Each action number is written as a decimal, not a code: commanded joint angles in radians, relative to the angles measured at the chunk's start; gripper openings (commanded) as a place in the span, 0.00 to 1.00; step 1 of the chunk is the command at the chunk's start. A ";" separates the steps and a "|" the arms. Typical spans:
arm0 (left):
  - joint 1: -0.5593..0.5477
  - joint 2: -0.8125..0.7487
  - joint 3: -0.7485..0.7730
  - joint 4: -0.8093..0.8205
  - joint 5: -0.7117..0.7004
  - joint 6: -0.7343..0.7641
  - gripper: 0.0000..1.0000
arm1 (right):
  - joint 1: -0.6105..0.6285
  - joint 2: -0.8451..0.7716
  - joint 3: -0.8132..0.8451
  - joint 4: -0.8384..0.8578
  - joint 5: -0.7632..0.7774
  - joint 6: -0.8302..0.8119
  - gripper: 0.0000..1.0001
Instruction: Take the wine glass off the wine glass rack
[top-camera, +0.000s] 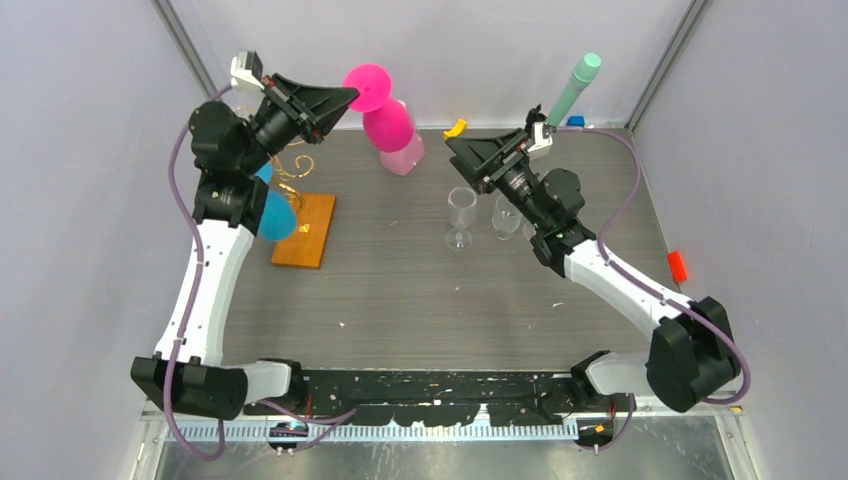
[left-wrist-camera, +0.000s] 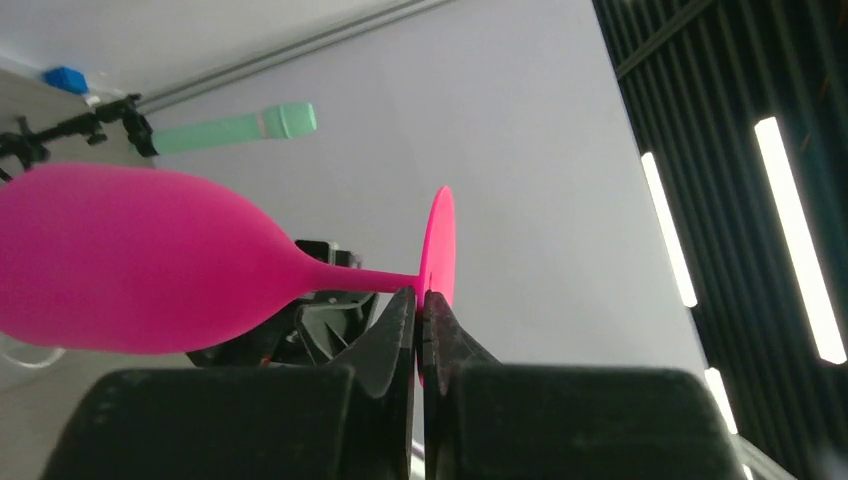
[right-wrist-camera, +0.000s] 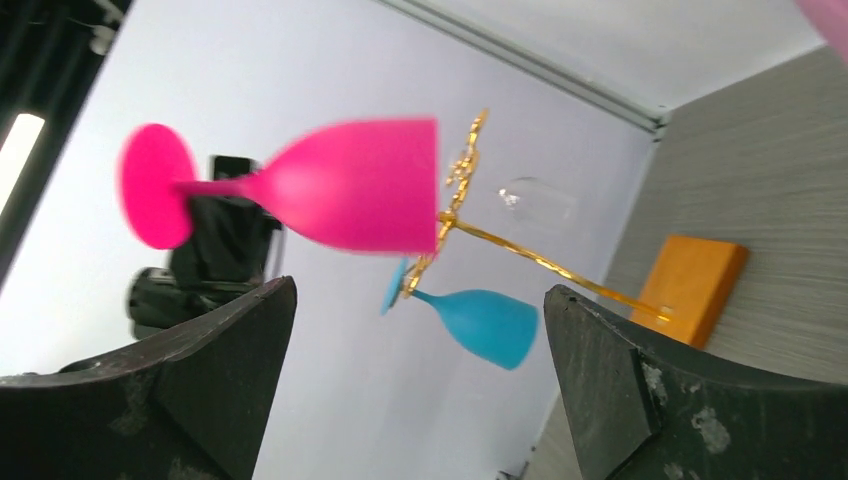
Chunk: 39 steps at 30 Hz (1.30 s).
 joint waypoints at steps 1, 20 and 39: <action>-0.026 -0.119 -0.101 0.201 -0.136 -0.183 0.00 | -0.002 0.064 -0.006 0.320 -0.055 0.201 0.99; -0.092 -0.169 -0.285 0.343 -0.198 -0.434 0.00 | 0.041 0.298 0.130 0.782 -0.229 0.487 0.88; -0.135 -0.204 -0.286 0.268 -0.265 -0.260 0.53 | 0.051 0.273 0.154 0.816 -0.246 0.455 0.01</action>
